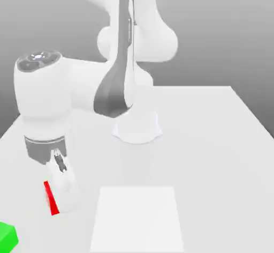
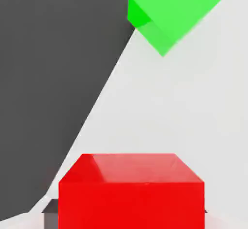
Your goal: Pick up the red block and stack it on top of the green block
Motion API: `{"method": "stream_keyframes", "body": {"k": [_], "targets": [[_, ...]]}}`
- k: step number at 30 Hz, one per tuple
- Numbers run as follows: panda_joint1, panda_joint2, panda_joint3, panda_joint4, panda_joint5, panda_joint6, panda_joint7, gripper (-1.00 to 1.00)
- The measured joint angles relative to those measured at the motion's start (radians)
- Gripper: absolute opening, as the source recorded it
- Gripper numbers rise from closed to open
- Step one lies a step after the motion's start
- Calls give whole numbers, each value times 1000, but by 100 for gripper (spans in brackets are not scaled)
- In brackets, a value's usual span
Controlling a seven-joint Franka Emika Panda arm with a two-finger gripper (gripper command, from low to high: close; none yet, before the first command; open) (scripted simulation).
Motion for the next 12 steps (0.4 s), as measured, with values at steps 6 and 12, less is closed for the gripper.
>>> {"method": "stream_keyframes", "body": {"k": [6,12], "targets": [[-68,137,-62,185,104,-60,168,-100],[-94,234,-37,201,149,17,151,100]]}}
